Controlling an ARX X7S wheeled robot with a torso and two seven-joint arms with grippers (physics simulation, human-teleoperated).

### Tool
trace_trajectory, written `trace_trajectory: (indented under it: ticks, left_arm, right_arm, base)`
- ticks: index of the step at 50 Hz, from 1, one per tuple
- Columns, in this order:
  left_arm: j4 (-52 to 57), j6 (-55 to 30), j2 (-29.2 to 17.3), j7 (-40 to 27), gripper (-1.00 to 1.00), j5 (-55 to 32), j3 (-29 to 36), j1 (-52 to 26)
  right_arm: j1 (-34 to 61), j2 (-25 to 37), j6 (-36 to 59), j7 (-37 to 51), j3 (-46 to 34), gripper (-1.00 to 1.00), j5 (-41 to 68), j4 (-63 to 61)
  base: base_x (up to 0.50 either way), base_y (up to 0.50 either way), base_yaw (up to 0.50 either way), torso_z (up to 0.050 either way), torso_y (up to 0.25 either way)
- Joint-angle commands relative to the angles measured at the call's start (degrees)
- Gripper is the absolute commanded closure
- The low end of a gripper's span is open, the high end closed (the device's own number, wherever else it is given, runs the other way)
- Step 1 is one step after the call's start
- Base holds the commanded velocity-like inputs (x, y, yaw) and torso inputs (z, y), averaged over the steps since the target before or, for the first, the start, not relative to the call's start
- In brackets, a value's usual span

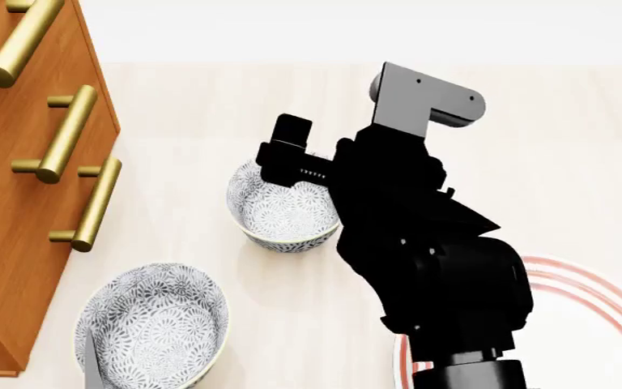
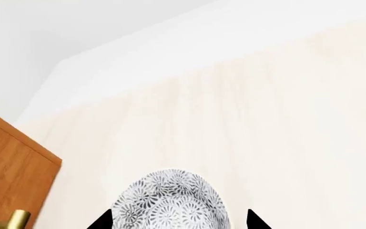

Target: Pick up the bowl and put it in the front on the plate.

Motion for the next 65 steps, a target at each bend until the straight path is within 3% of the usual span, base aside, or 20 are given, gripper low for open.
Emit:
trace_trajectory:
  ticks: [1, 65]
  left_arm:
    - [0.23, 0.49, 0.81, 1.21, -1.0, 0.6, -1.05, 0.05]
    - [-0.93, 0.07, -0.42, 0.09, -1.0, -0.02, 1.02, -0.57]
  right_arm:
    - [-0.29, -0.89, -1.26, 0.85, -0.27, -1.0, 2.45, 1.22]
    - [-3.74, 0.32, -8.36, 2.8, -3.78, -1.0, 11.86, 6.2]
  base:
    - [0.0, 0.0, 0.0, 0.0, 0.0]
    - [0.0, 0.0, 0.0, 0.0, 0.0]
